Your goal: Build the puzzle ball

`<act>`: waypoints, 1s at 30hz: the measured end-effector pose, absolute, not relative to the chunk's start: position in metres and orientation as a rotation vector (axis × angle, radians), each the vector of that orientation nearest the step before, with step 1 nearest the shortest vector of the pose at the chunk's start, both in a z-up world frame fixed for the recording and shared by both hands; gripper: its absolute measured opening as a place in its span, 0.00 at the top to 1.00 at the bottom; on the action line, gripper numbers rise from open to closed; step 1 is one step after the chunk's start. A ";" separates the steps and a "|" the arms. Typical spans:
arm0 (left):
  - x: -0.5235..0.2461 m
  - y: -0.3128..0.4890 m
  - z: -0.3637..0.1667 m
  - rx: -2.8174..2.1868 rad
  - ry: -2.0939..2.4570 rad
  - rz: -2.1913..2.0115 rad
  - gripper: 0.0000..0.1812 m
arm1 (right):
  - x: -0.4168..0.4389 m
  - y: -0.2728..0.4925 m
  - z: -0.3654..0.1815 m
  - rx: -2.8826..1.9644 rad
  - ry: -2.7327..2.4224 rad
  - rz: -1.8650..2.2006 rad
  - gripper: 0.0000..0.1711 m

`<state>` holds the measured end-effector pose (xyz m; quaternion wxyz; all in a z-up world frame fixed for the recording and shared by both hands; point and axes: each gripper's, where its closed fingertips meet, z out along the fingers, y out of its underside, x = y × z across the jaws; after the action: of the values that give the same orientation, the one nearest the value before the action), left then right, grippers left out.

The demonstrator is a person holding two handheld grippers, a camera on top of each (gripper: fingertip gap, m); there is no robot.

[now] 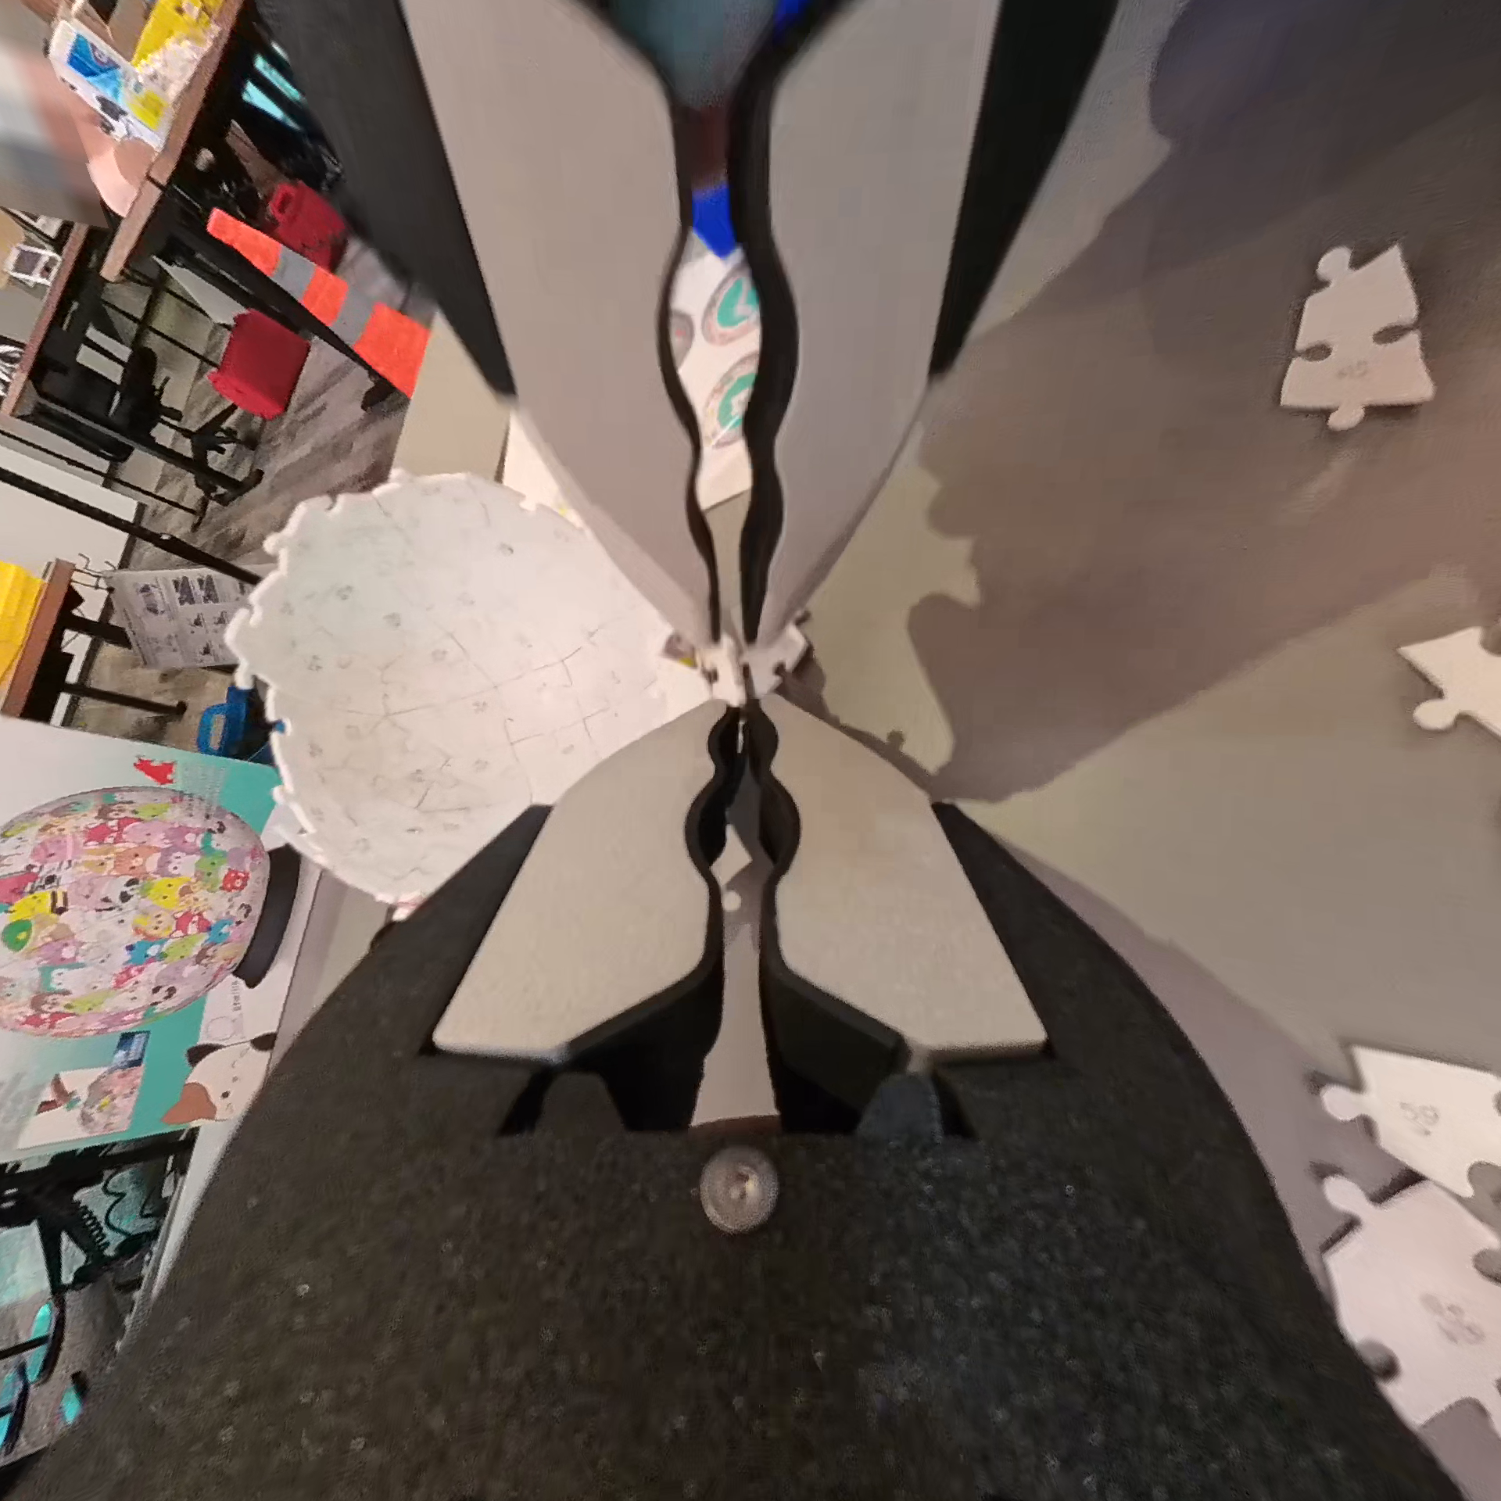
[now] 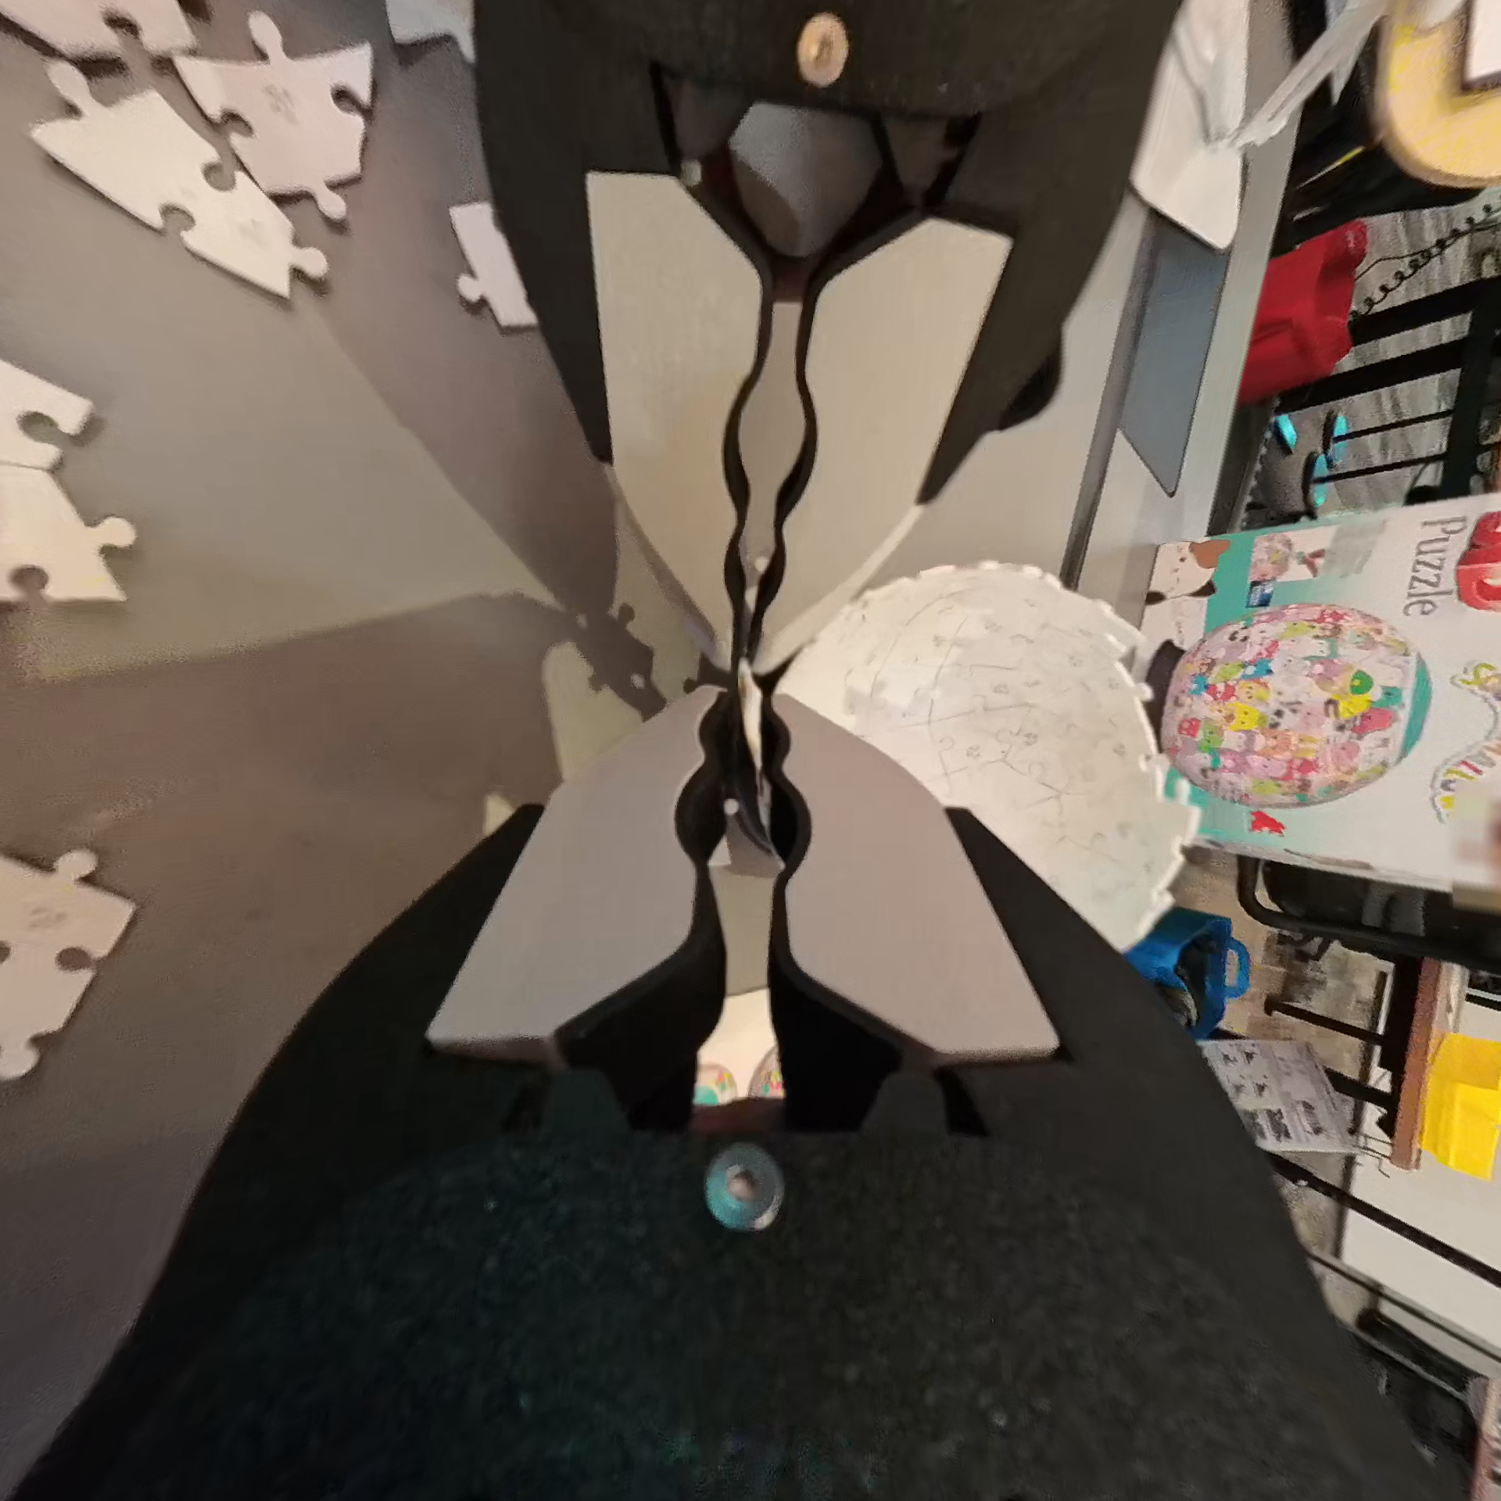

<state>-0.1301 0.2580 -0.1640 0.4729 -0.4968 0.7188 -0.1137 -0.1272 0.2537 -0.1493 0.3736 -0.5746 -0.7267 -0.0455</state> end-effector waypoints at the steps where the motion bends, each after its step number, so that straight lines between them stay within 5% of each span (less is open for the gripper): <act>1: -0.132 0.260 -0.165 -1.222 1.764 -0.279 0.99 | -0.123 0.252 -0.142 -1.479 -1.842 -0.100 0.95; 10: -0.142 0.259 -0.165 -1.203 1.866 -0.485 0.99 | -0.081 0.259 -0.128 -1.658 -1.752 -0.081 0.80; 30: -0.136 0.266 -0.168 -1.292 2.127 -0.527 0.99 | -0.099 0.274 -0.142 -1.643 -1.845 -0.117 0.83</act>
<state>-0.1359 0.2660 -0.1676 0.2946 -0.4855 0.7990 -0.1978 -0.0994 0.2739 -0.1421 0.3280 -0.6277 -0.7046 -0.0448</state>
